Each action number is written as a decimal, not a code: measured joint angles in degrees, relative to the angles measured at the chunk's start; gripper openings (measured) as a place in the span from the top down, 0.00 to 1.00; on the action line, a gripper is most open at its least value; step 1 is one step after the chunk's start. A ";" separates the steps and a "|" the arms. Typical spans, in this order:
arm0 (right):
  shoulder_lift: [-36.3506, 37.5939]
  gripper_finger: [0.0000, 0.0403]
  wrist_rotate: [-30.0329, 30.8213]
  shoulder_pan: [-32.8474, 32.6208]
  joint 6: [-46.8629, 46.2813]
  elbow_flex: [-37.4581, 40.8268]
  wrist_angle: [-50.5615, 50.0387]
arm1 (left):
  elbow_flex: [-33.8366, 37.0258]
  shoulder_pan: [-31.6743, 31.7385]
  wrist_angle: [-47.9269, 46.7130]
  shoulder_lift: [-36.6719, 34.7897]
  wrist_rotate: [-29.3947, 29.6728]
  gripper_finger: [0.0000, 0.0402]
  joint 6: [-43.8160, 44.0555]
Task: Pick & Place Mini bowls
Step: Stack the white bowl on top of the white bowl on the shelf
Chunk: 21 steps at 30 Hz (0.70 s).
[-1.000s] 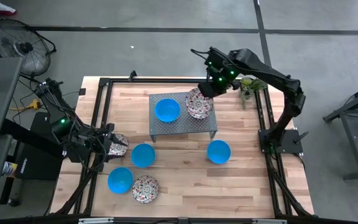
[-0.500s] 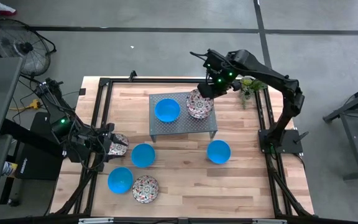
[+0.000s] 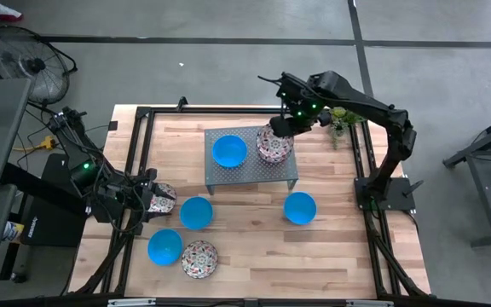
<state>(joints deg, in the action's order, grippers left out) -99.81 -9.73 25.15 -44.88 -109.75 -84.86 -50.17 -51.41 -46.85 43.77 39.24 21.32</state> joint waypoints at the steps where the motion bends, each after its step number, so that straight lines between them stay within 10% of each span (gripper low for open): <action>1: 0.00 1.00 0.08 -0.21 -0.05 0.00 0.00 | 0.00 -0.01 0.01 -0.02 0.02 0.51 -0.01; 21: -0.81 1.00 2.81 -2.02 -5.73 0.02 1.36 | 0.00 -0.01 0.39 0.00 0.04 0.51 0.00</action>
<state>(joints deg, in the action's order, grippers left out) -100.62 -6.92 23.14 -50.61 -109.73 -83.50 -50.17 -51.42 -46.46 43.77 39.29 21.32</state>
